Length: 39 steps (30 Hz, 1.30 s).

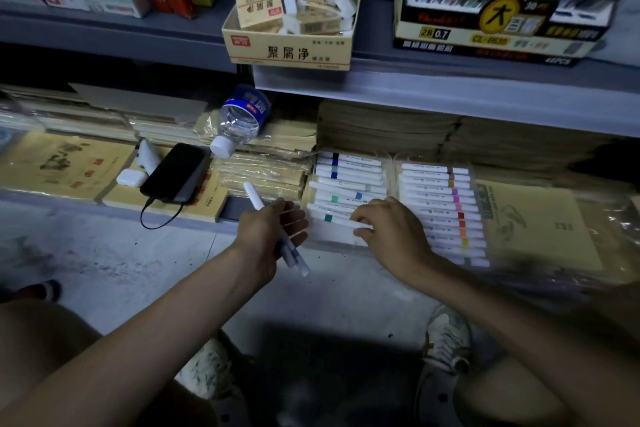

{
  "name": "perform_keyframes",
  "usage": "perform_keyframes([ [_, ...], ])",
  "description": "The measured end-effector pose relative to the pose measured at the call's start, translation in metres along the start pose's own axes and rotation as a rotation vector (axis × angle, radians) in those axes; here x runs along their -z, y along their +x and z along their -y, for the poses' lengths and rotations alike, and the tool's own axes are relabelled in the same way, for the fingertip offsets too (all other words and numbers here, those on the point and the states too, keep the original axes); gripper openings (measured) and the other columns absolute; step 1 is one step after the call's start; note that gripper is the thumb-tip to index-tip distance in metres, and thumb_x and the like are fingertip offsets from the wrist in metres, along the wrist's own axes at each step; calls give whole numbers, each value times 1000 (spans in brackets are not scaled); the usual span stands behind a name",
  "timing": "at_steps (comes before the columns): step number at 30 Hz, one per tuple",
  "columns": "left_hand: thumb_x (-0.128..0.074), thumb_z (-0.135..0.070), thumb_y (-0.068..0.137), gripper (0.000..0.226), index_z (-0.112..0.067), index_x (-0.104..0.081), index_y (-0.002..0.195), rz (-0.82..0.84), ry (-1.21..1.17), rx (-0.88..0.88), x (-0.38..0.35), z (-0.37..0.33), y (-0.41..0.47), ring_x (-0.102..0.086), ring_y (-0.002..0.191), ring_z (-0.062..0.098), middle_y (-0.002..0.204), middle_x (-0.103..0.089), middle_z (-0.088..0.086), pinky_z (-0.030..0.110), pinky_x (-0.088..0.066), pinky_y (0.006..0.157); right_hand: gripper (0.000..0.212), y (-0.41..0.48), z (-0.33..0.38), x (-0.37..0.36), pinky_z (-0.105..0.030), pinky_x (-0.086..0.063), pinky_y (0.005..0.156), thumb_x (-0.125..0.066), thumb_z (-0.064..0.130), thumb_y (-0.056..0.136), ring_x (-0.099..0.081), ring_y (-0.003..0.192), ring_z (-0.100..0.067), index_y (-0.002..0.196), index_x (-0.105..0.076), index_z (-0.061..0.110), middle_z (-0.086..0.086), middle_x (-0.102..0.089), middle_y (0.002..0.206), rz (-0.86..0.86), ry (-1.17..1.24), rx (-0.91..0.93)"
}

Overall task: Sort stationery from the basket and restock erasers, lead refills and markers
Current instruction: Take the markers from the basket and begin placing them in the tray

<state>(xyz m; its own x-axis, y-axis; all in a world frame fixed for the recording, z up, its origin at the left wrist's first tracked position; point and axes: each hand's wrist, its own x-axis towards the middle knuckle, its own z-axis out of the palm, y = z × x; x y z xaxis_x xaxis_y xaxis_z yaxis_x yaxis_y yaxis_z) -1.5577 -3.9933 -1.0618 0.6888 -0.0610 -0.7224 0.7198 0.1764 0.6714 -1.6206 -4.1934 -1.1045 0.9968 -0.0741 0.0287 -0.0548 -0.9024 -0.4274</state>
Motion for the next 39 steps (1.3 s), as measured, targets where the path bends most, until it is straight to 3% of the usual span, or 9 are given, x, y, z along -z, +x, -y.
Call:
perform_keyframes([
  [4,-47,-21,108,24,-3,-63,108,88,-13,0,-6,-2,-6,-73,78,27,90,-73,15,39,-61,78,18,-1,-2,-3,-32,-48,74,-80,12,82,-61,95,-22,96,-70,19,1,-69,97,12,-39,-21],
  [11,-45,-28,109,31,-3,-61,105,162,-73,51,-14,-2,-15,-69,96,35,103,-72,22,42,-59,84,22,2,6,4,-34,-49,81,-77,12,85,-60,102,-23,103,-68,20,-1,-63,105,21,-68,-40],
  [16,-42,-32,109,37,-4,-63,120,251,-99,-15,-19,-2,-20,-69,105,27,114,-75,12,41,-52,100,9,0,48,27,-28,-55,71,-71,29,93,-69,80,-5,89,-76,22,9,-74,85,4,498,-146],
  [21,-43,-37,107,40,-4,-65,117,372,-129,64,-28,-1,-30,-74,98,26,117,-75,12,40,-62,66,14,-8,66,37,-28,-60,75,-75,11,90,-75,86,-16,103,-78,5,-8,-79,94,212,861,-229],
  [24,-48,-37,106,41,-2,-64,120,373,-122,104,-28,2,-34,-74,102,30,116,-75,15,49,-61,80,18,-10,60,41,-26,-60,73,-77,6,87,-76,91,-22,105,-77,2,-13,-78,97,298,954,-324],
  [28,-55,-34,104,38,-2,-66,121,128,-1,15,-14,4,-31,-75,81,21,100,-78,12,34,-60,71,7,-10,38,29,-29,-58,74,-81,18,86,-72,78,-9,93,-81,17,5,-77,83,102,481,-190],
  [33,-54,-33,105,41,1,-66,125,-67,41,-26,9,2,-18,-64,78,21,93,-69,12,32,-51,65,3,-11,9,1,-35,-51,59,-75,11,89,-62,83,-25,88,-72,11,-3,-61,91,-47,-158,188],
  [35,-52,-36,105,44,1,-67,121,-92,78,-19,10,1,-17,-59,79,22,89,-62,11,33,-49,66,25,-9,6,-8,-31,-42,49,-84,1,74,-57,75,-24,78,-62,12,-3,-52,87,0,-355,247],
  [39,-46,-45,106,52,0,-68,120,-90,159,11,10,3,-16,-60,108,35,98,-59,10,36,-43,77,48,-8,7,-10,-31,-30,52,-79,-15,43,-56,71,-26,77,-58,12,-7,-54,83,9,-538,345],
])
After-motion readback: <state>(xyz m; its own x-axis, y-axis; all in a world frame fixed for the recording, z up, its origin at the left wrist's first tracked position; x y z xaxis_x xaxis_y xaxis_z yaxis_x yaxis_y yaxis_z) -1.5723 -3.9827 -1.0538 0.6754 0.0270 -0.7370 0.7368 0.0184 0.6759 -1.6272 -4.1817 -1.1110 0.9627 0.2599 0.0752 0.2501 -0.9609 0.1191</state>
